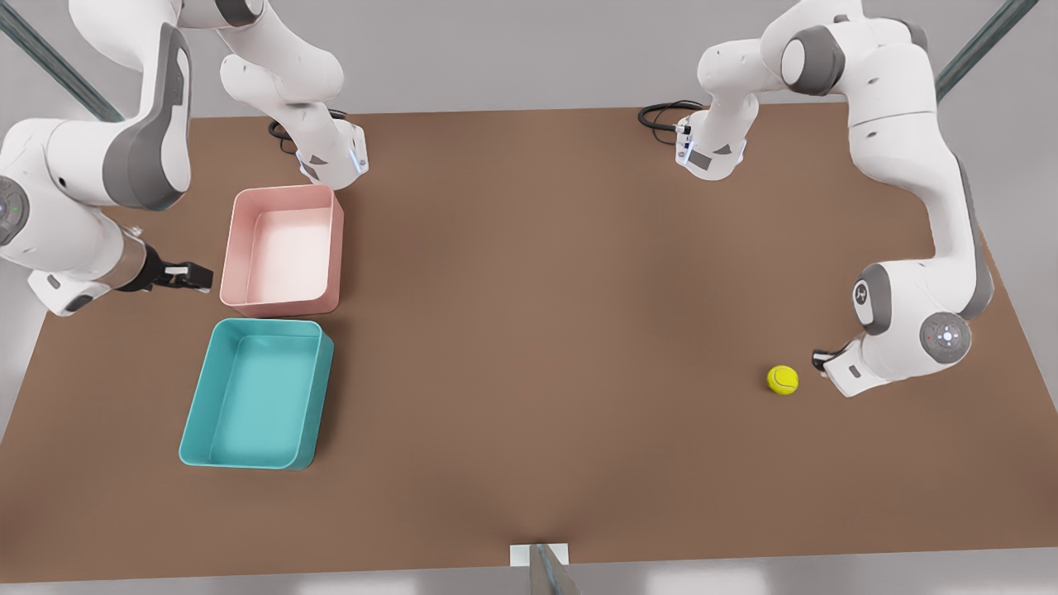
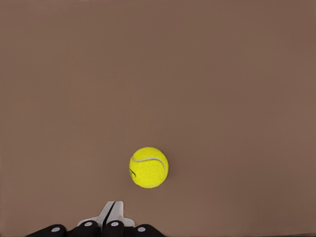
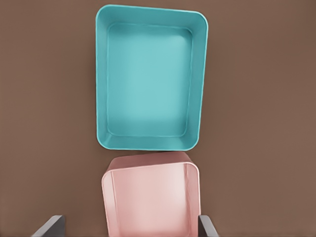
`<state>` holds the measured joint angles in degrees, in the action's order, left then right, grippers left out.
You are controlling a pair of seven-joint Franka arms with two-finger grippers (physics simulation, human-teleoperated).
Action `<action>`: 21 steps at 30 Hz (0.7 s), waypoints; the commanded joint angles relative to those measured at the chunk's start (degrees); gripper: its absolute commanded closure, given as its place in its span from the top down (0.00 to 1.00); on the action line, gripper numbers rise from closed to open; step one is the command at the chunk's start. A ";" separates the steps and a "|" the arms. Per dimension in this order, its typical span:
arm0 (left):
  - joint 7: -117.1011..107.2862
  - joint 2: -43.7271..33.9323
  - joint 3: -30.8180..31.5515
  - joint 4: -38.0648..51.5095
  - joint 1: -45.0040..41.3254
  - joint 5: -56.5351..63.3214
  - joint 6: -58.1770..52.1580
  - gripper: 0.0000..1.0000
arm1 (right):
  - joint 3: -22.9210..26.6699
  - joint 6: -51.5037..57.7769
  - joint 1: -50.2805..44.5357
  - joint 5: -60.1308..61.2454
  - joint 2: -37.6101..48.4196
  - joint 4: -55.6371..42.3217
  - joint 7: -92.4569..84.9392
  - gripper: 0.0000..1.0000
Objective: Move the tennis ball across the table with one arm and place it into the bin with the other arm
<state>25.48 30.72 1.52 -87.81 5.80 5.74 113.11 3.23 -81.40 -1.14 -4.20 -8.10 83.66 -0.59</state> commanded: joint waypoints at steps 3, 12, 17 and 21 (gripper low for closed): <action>89.21 2.42 -0.03 -0.34 1.32 4.19 12.66 0.21 | 0.02 -0.43 0.00 0.25 0.10 0.63 0.68 1.00; 91.07 4.70 -0.12 -2.36 2.02 13.07 6.33 0.21 | -0.16 -1.04 -0.53 -0.46 0.28 2.38 0.76 1.00; 84.12 2.24 -0.12 -10.45 2.99 14.30 12.22 0.21 | -0.07 -2.19 -0.53 -0.55 0.89 3.79 0.76 1.00; 83.94 2.77 -0.12 -10.89 2.81 14.39 14.32 0.21 | 0.20 -2.80 -0.53 -1.16 0.98 4.49 0.68 1.00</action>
<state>86.20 33.48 1.41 -98.61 8.66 19.73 124.25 3.36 -83.32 -1.67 -5.09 -7.21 87.98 -0.10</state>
